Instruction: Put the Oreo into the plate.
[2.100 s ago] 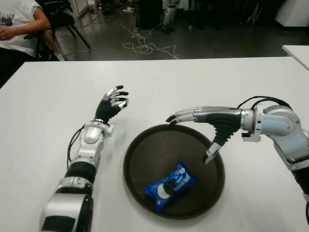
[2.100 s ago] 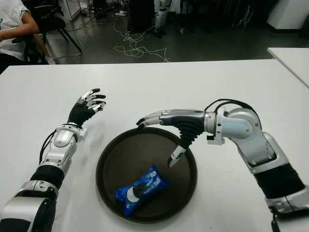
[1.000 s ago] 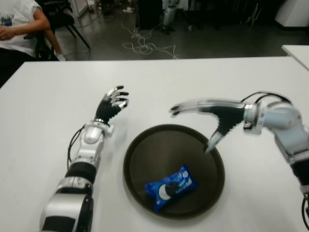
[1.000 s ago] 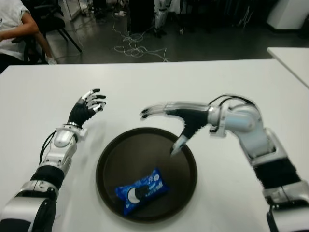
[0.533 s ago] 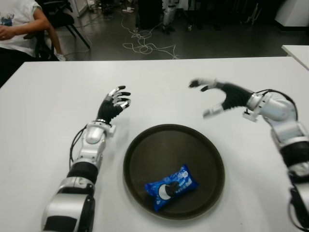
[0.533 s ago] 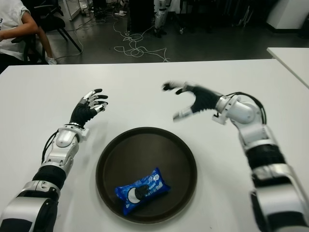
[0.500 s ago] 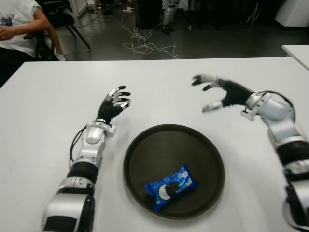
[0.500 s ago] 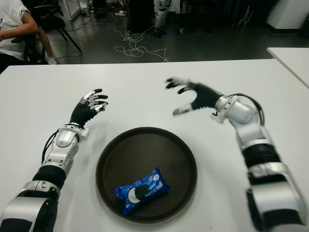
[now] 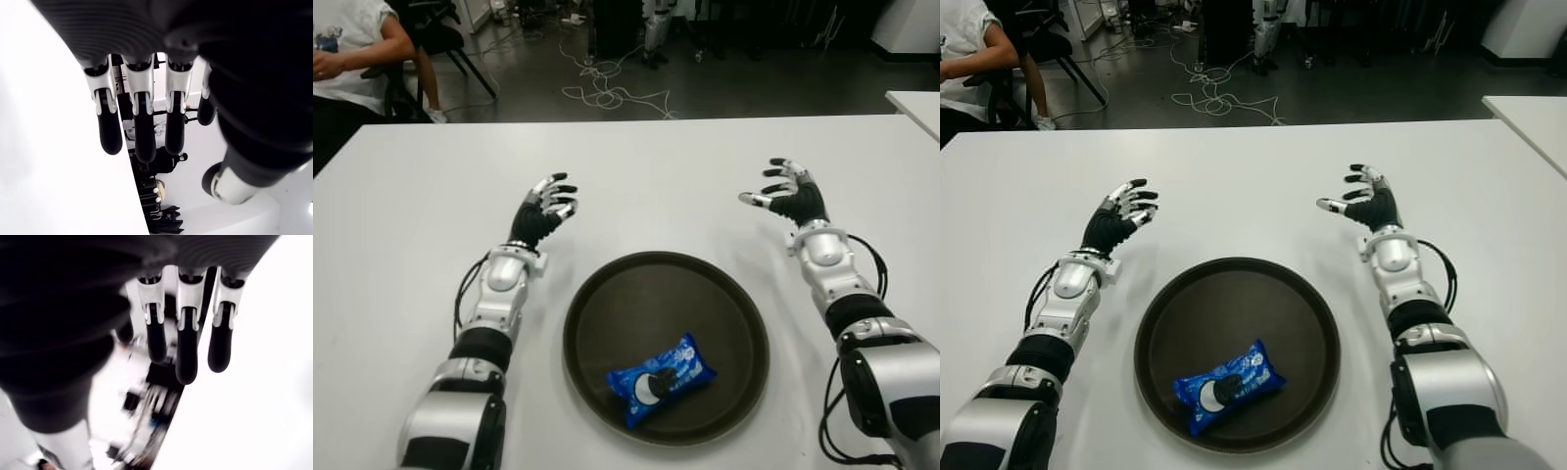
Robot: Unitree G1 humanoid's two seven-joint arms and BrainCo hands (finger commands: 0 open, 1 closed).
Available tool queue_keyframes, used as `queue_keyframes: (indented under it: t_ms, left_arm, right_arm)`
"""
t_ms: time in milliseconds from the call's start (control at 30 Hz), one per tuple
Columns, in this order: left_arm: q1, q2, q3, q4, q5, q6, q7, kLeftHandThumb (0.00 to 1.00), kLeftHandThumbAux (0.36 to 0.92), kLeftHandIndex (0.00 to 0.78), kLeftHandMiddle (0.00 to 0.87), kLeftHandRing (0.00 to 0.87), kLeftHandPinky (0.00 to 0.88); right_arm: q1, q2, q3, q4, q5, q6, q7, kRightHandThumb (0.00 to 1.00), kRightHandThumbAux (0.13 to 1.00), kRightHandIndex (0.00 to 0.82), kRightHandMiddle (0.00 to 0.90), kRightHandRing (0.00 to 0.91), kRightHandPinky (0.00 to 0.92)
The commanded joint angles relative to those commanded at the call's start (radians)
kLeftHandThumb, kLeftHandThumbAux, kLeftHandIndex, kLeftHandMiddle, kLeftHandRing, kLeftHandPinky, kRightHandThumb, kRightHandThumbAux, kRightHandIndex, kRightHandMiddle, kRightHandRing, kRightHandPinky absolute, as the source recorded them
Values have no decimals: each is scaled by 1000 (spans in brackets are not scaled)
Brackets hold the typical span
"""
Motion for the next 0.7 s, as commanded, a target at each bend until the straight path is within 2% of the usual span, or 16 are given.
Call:
queue_keyframes:
  t_ms: [167,400,700]
  left_arm:
    - [-2,2,-2,9,7,-15,13,319,757,171,272,271,287]
    - [-9,-1,7,24,-3,-20,11,313,748,159,259,262,278]
    - [-13,1,5,35,1,-24,15,316,776,154,256,248,254]
  right_arm:
    - [5,-3,13,32,-34,-7,-8,24,814,234,320,367,412]
    - [-7,2,-22,70,-7,16,73,10,803,219,300,340,387]
    - [-2,8,-26,66,-16,9,92,0,760,213,277,309,352]
